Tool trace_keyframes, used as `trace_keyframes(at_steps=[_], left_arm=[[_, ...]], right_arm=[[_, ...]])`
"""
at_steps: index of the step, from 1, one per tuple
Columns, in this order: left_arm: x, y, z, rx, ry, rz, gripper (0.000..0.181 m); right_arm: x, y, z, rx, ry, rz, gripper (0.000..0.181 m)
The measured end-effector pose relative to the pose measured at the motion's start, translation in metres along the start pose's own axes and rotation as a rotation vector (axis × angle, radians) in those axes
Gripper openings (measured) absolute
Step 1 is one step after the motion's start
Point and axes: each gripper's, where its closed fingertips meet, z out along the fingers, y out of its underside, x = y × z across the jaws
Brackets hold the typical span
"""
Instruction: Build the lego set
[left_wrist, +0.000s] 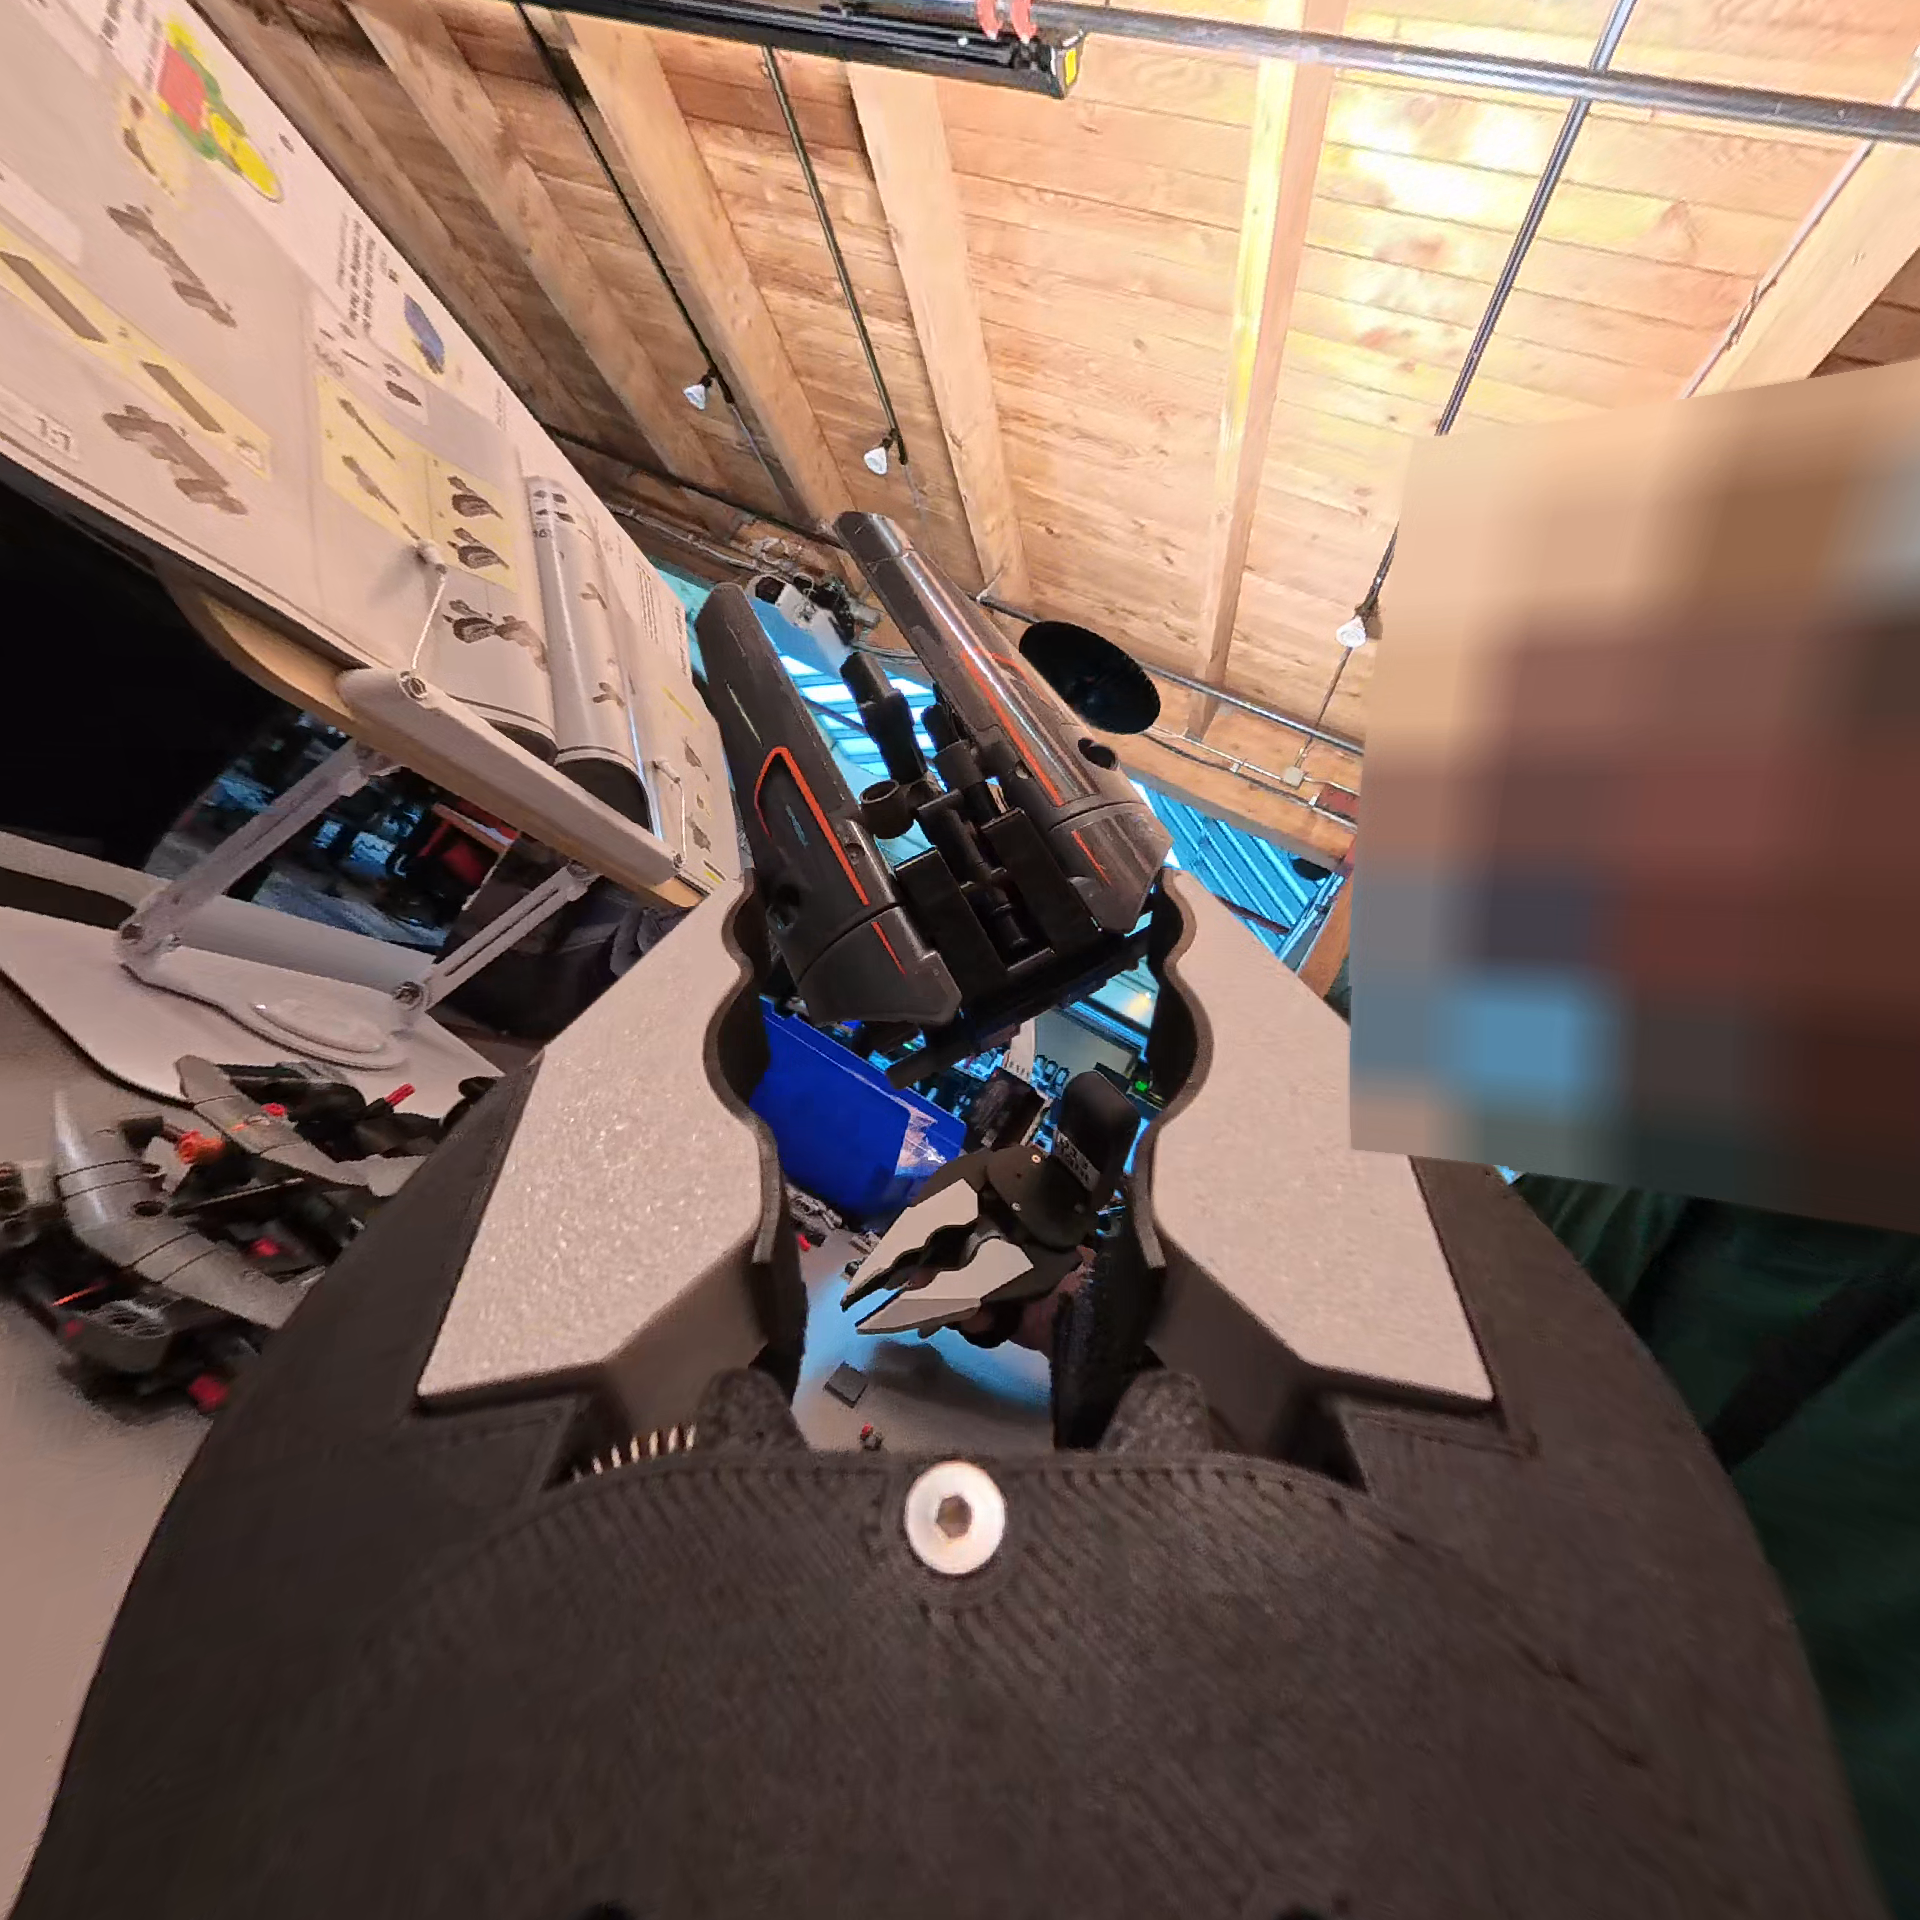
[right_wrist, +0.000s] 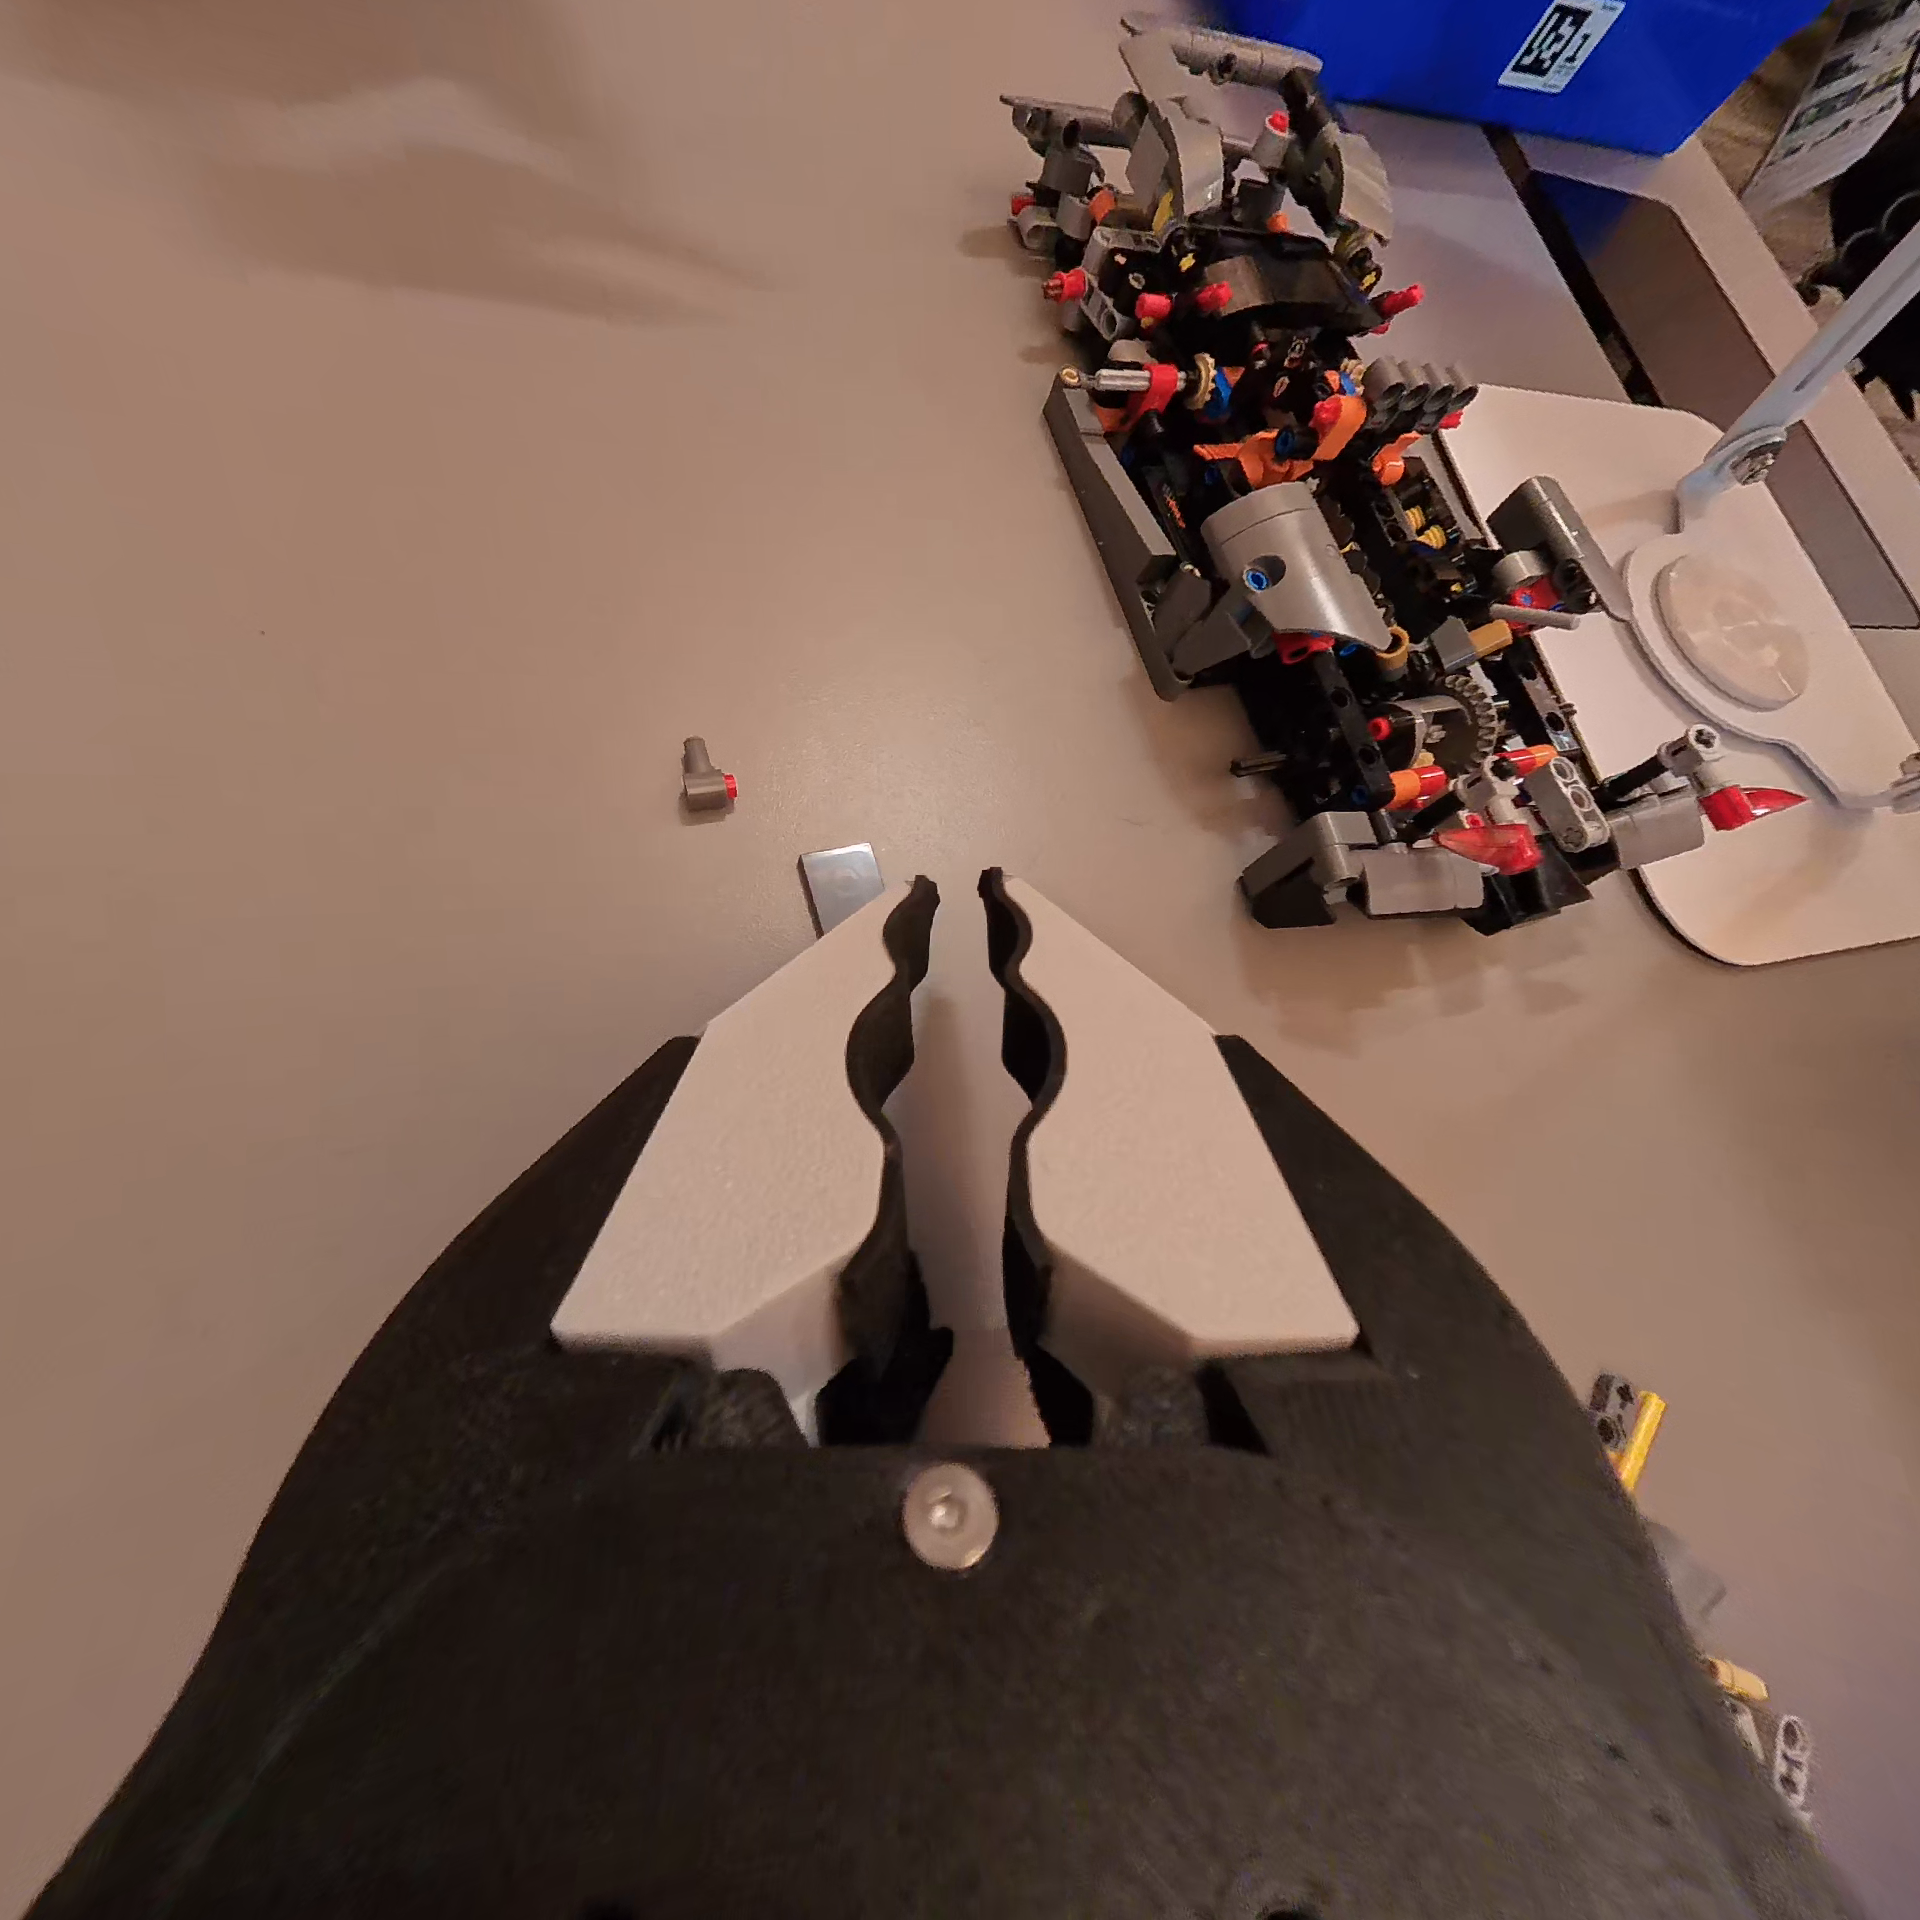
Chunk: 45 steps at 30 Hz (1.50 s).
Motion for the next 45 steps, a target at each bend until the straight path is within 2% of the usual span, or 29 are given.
trace_keyframes(at_steps=[3,5,9,15,18,23,26,32,35,40,45], left_arm=[[-0.003,0.009,0.006,-0.041,-0.021,-0.003,0.072],[-0.006,0.023,0.011,-0.128,-0.074,0.06,0.072],[-0.021,0.074,0.019,-0.455,-0.227,0.27,0.072],[-0.045,0.157,0.013,-0.94,-0.303,0.519,0.072],[-0.056,0.185,0.005,-1.077,-0.303,0.554,0.072],[-0.076,0.211,-0.011,-1.268,-0.344,0.66,0.072],[-0.079,0.222,-0.015,-1.336,-0.331,0.691,0.072],[-0.078,0.225,-0.012,-1.337,-0.31,0.676,0.073],[-0.076,0.226,-0.011,-1.334,-0.296,0.691,0.08],[-0.073,0.219,-0.005,-1.278,-0.289,0.712,0.092],[-0.071,0.197,0.014,-1.19,-0.277,0.75,0.085]], right_arm=[[0.001,-0.001,-0.001,0.004,0.009,-0.004,0.009],[0.002,-0.001,-0.001,0.004,0.009,-0.002,0.009],[0.004,0.001,-0.002,0.002,0.014,0.001,0.009],[0.008,0.004,-0.003,0.003,0.022,0.015,0.009],[0.009,0.005,-0.003,0.002,0.022,0.019,0.009],[0.01,0.007,-0.002,-0.003,0.016,0.028,0.009],[0.01,0.008,-0.002,-0.007,0.015,0.026,0.008],[0.011,0.008,-0.002,-0.006,0.016,0.03,0.009],[0.01,0.007,-0.003,-0.002,0.015,0.025,0.009],[0.005,0.0,-0.005,0.015,0.012,-0.019,0.013],[0.014,-0.011,-0.016,0.048,0.087,-0.052,0.021]])
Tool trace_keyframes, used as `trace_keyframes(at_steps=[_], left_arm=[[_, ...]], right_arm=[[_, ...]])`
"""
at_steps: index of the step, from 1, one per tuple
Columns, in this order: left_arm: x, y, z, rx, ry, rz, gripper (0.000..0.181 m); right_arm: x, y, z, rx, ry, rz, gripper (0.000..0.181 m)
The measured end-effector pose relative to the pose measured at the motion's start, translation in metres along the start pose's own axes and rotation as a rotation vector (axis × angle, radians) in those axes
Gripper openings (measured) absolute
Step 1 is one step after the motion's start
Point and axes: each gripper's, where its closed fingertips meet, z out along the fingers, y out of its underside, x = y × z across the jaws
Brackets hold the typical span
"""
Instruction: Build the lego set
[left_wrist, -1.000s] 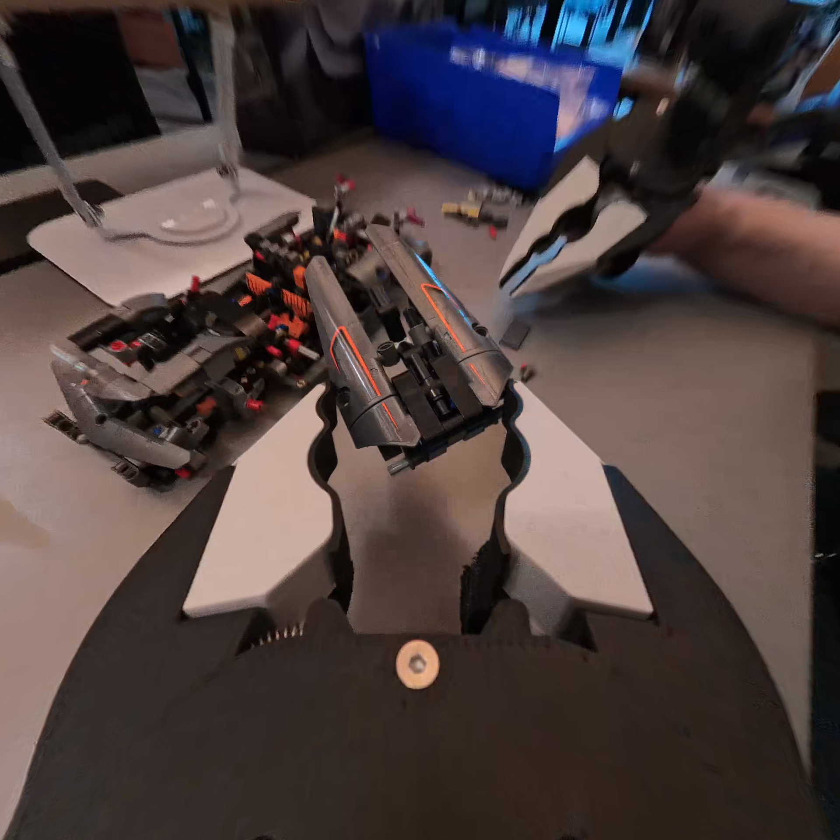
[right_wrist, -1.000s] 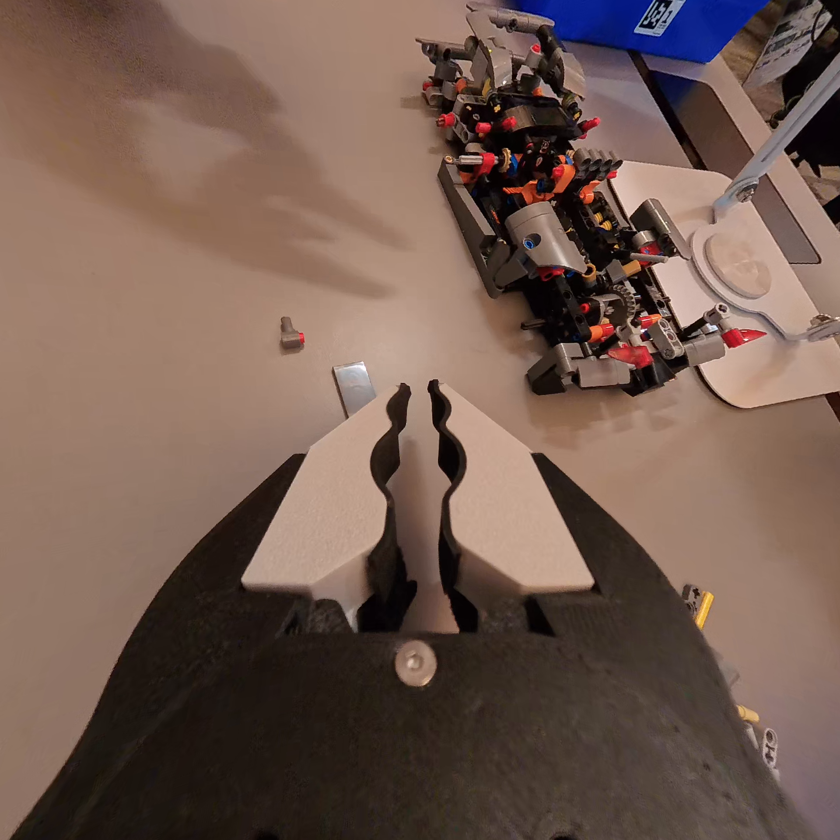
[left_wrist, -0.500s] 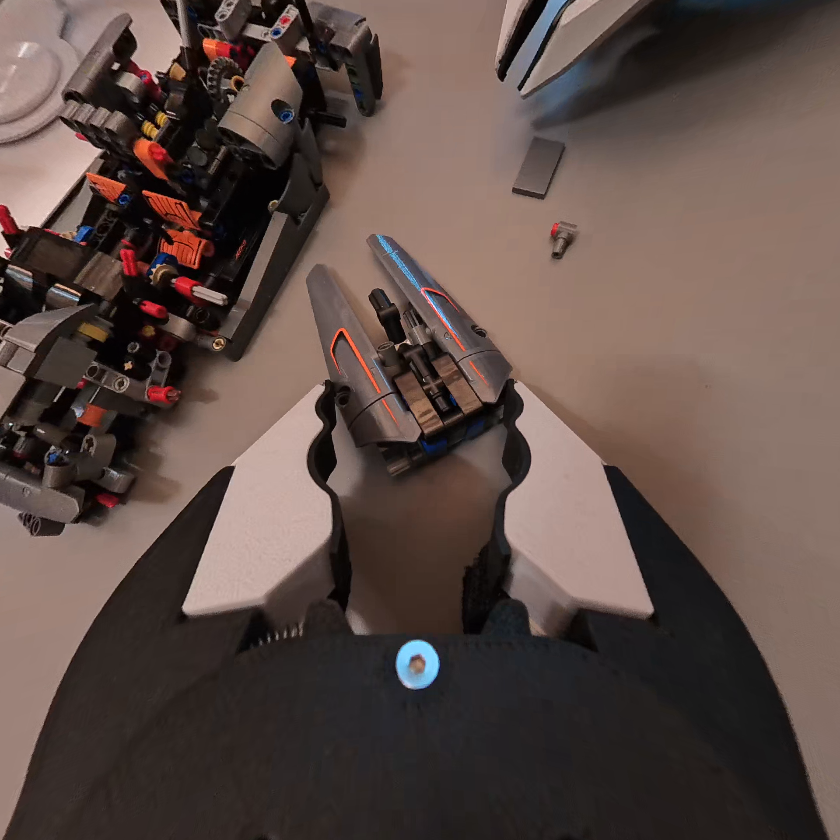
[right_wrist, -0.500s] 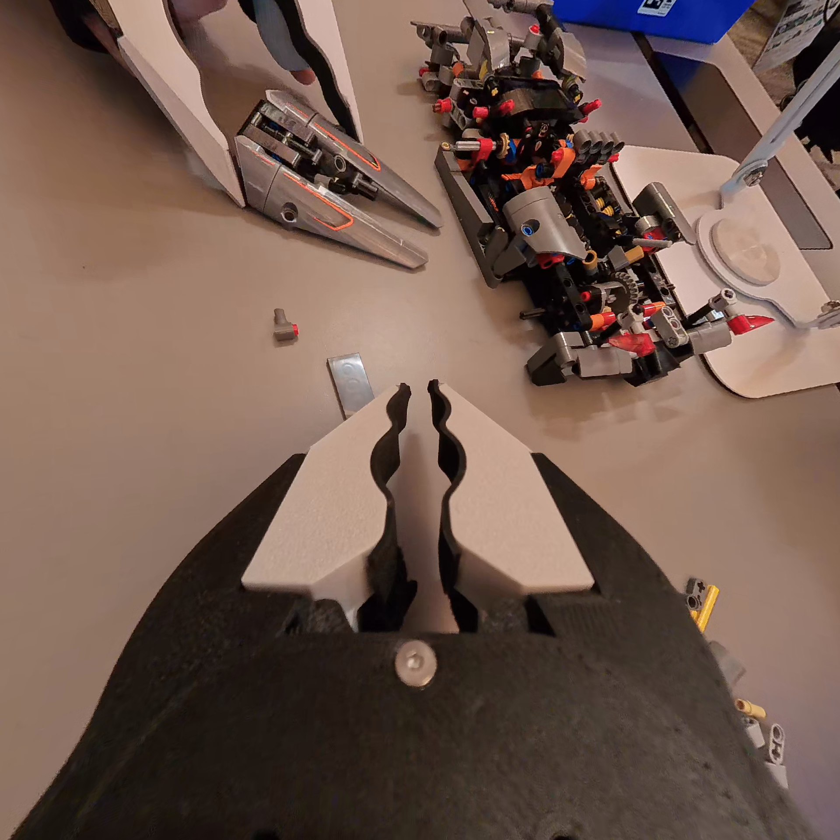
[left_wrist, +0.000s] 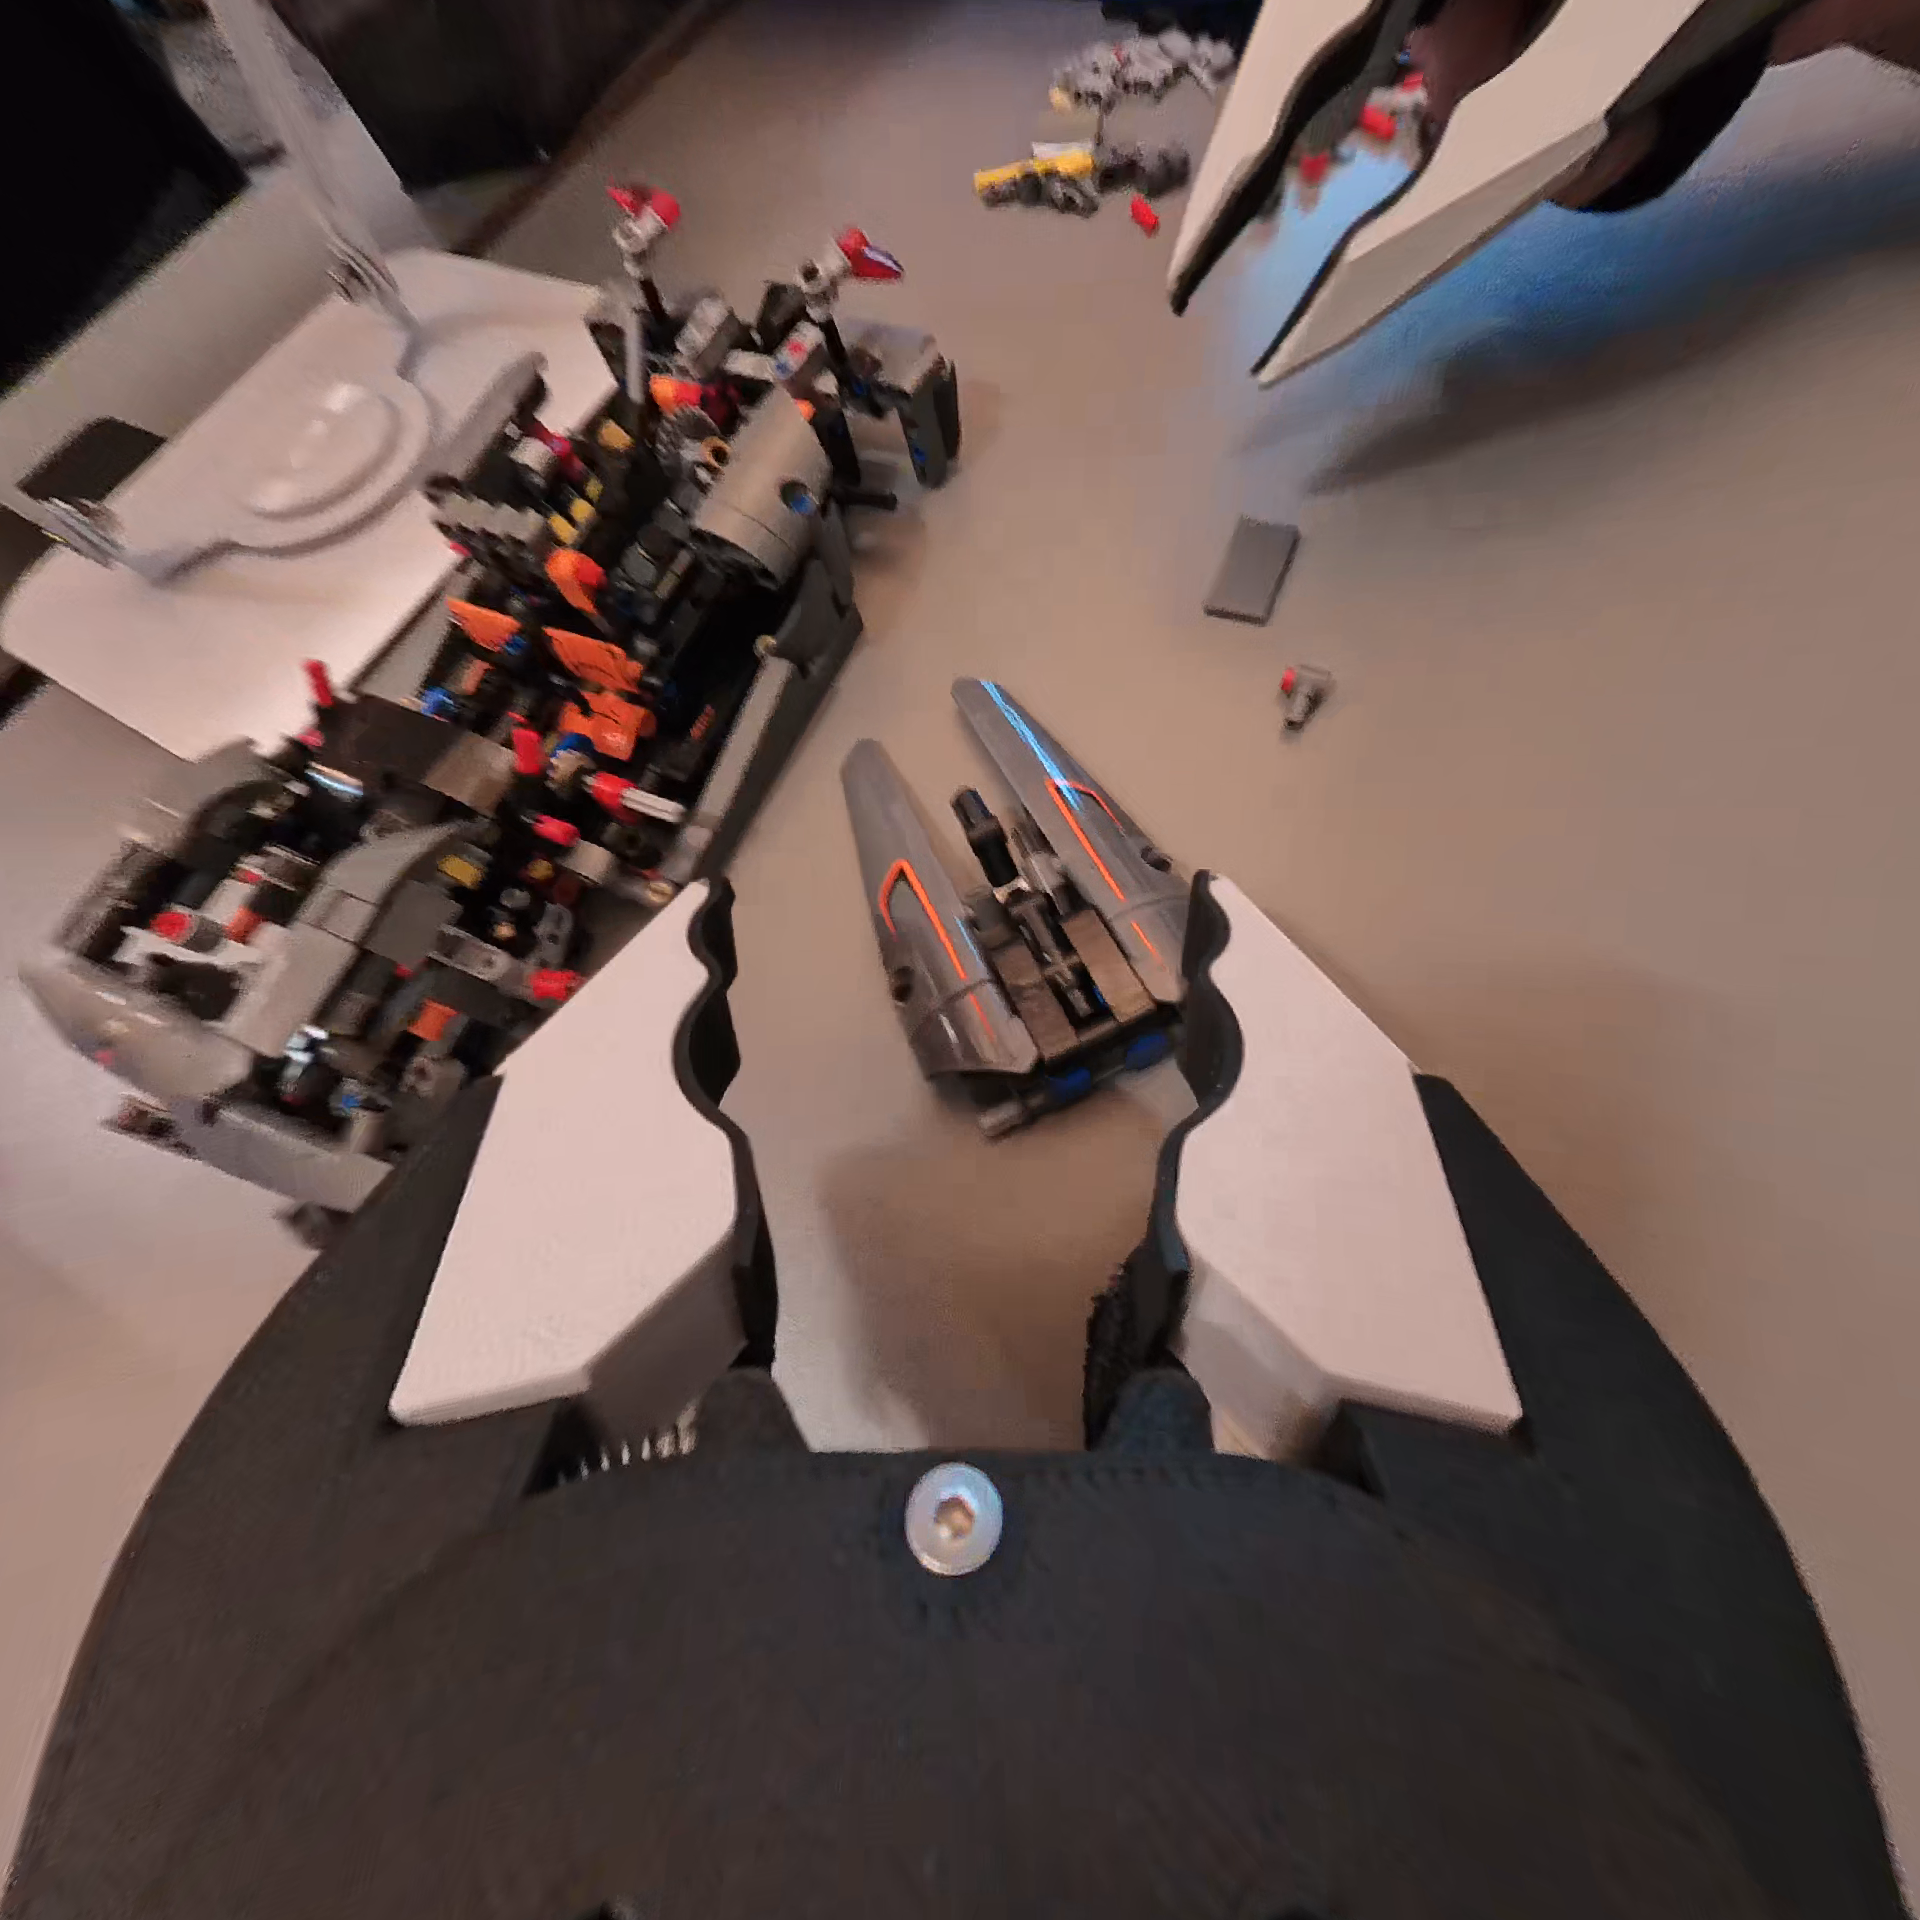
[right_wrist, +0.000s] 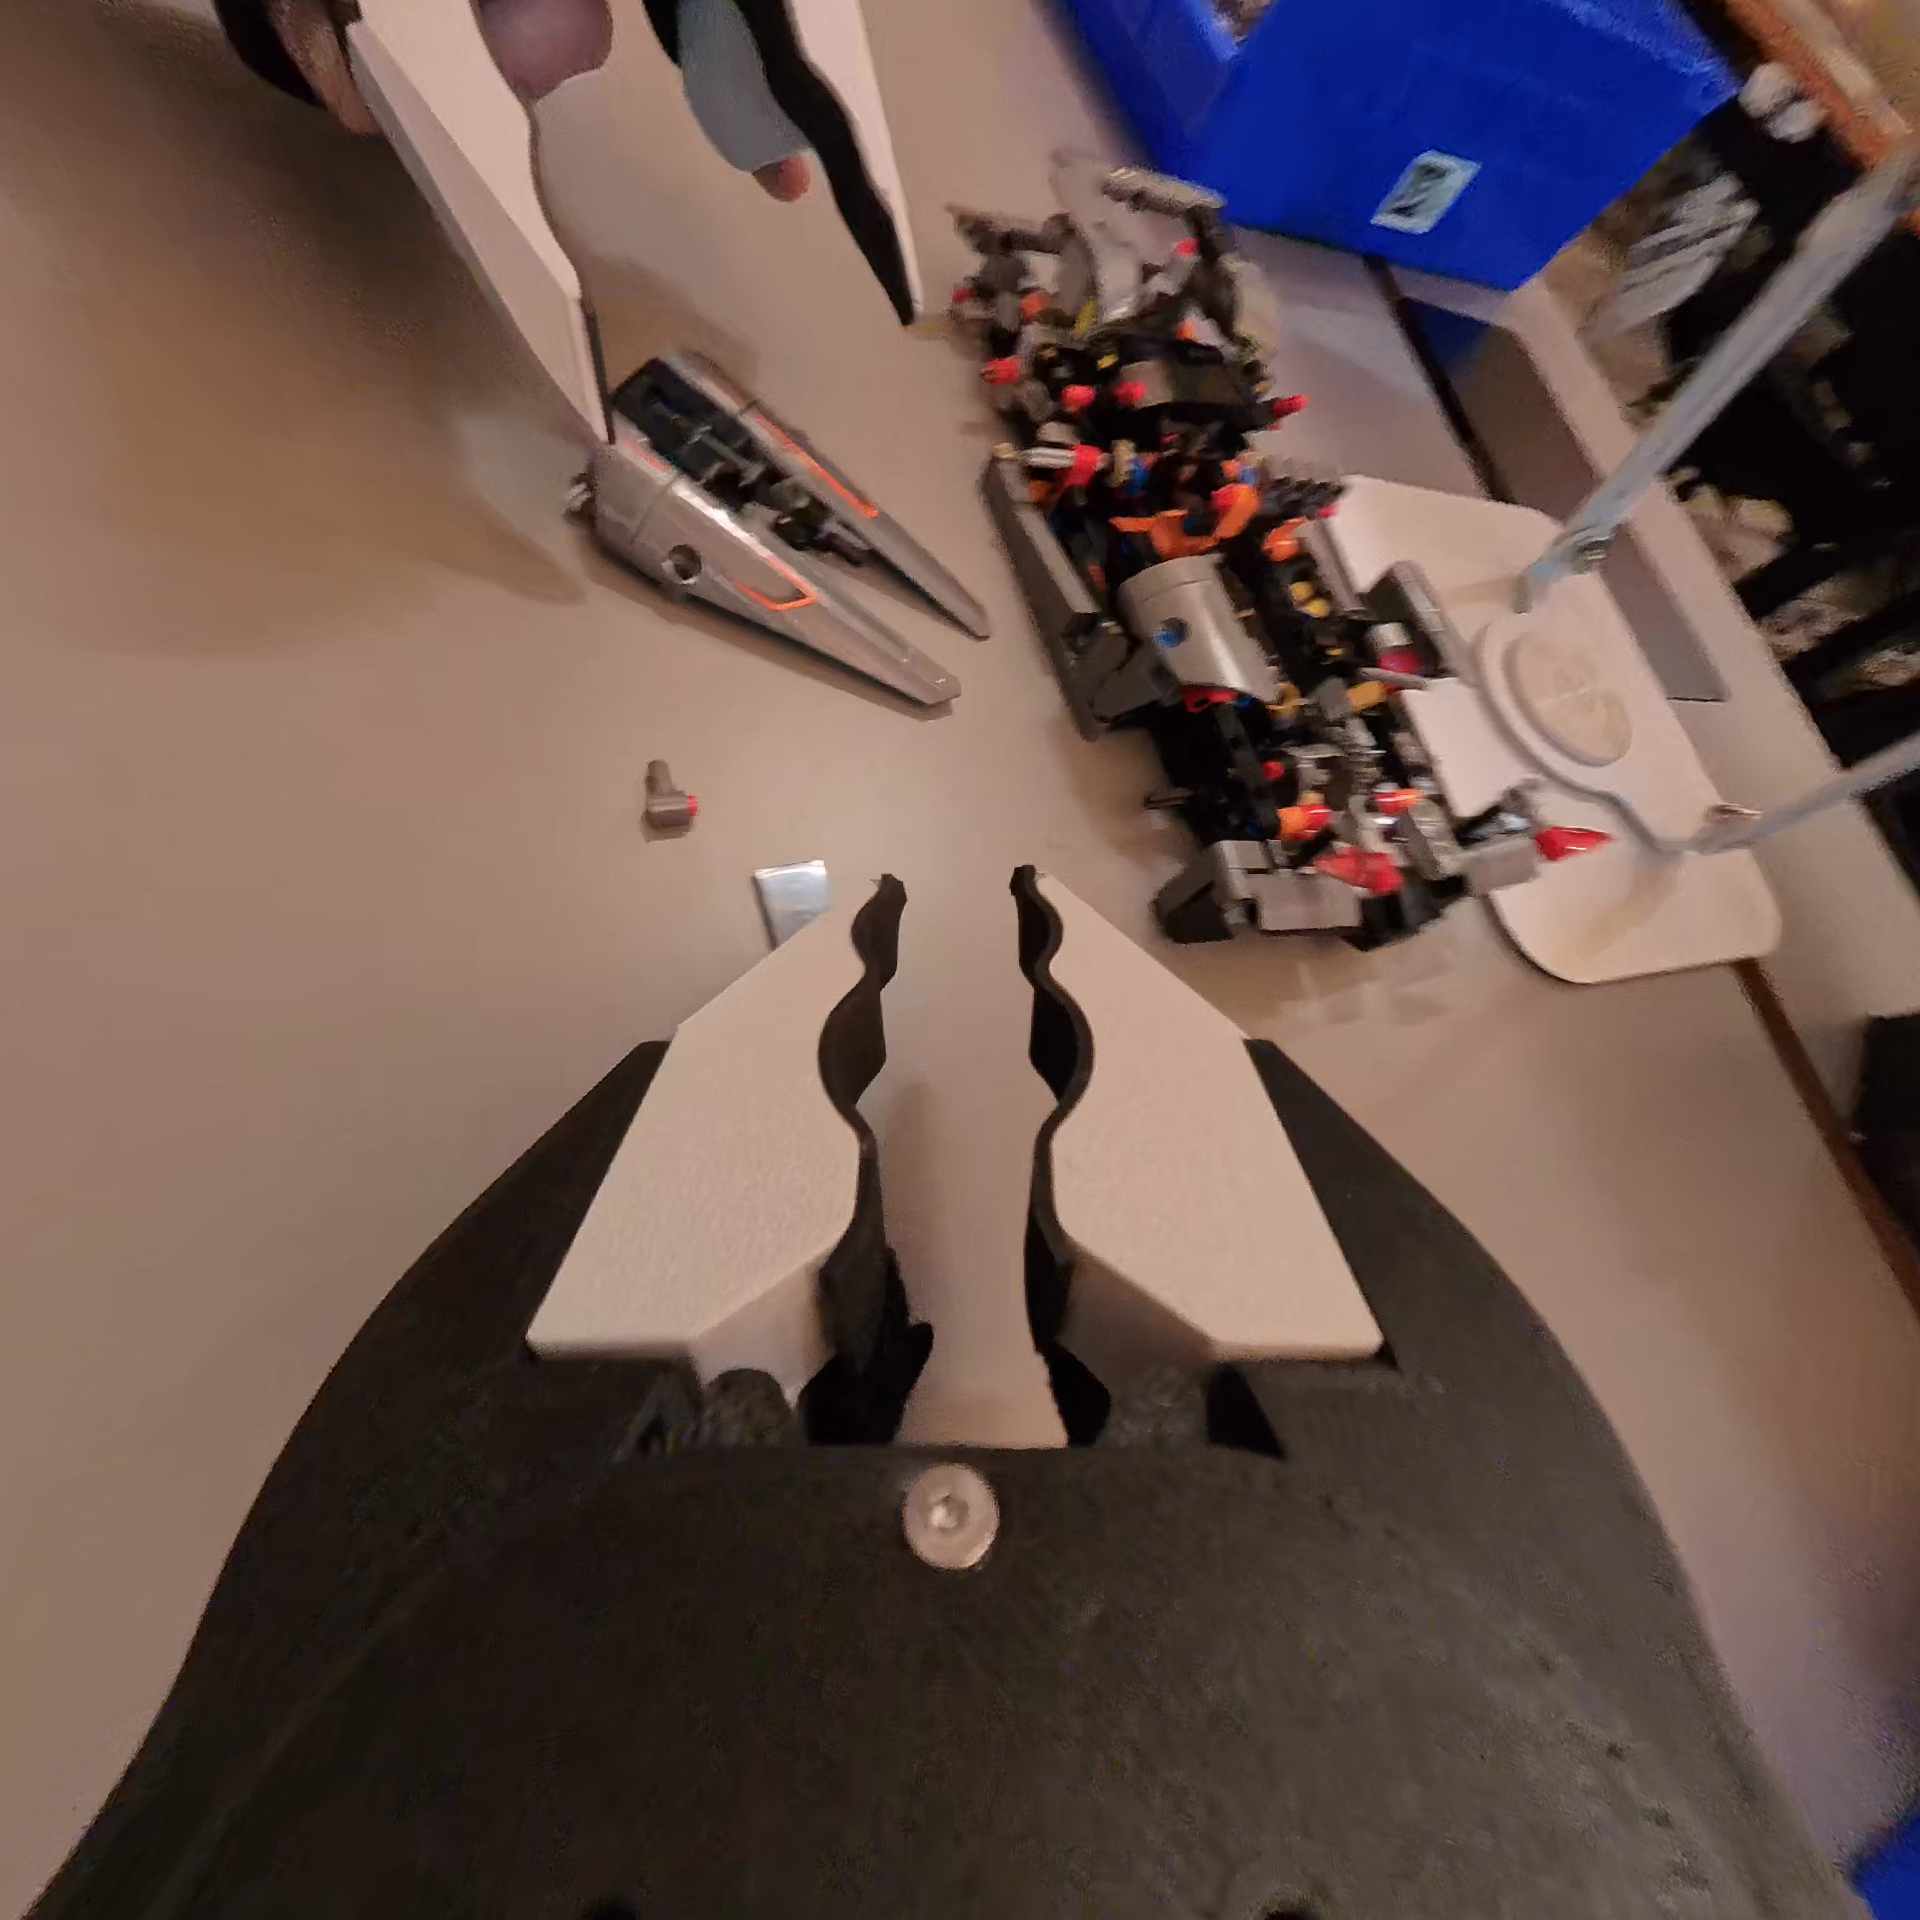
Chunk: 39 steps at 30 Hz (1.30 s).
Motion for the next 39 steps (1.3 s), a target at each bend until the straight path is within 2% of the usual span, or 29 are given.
trace_keyframes(at_steps=[3,6,8,10,12,15,16,18,27,39], left_arm=[[-0.02,-0.014,-0.003,0.034,-0.069,0.029,0.081],[-0.036,-0.026,-0.007,0.114,-0.128,0.023,0.076],[-0.046,-0.031,-0.01,0.183,-0.178,0.004,0.074],[-0.052,-0.027,-0.01,0.188,-0.239,0.047,0.069],[-0.055,-0.019,-0.008,0.138,-0.283,0.103,0.067],[-0.057,-0.017,-0.007,0.15,-0.282,0.086,0.067],[-0.059,-0.015,-0.007,0.15,-0.286,0.075,0.066],[-0.063,-0.014,-0.009,0.163,-0.298,0.061,0.066],[-0.064,-0.012,-0.009,0.175,-0.286,0.033,0.065],[-0.061,-0.009,-0.005,0.159,-0.272,0.034,0.064]], right_arm=[[0.036,-0.002,-0.028,-0.02,0.179,0.016,0.03],[0.095,0.013,-0.085,-0.053,0.463,0.121,0.032],[0.13,0.037,-0.124,-0.057,0.604,0.244,0.038],[0.156,0.071,-0.151,-0.139,0.688,0.319,0.044],[0.167,0.101,-0.155,-0.242,0.666,0.357,0.043],[0.18,0.146,-0.15,-0.429,0.65,0.421,0.046],[0.182,0.15,-0.146,-0.431,0.637,0.436,0.043],[0.181,0.15,-0.139,-0.402,0.598,0.476,0.024],[0.185,0.165,-0.159,-0.486,0.661,0.435,0.012],[0.188,0.181,-0.175,-0.479,0.683,0.474,0.006]])
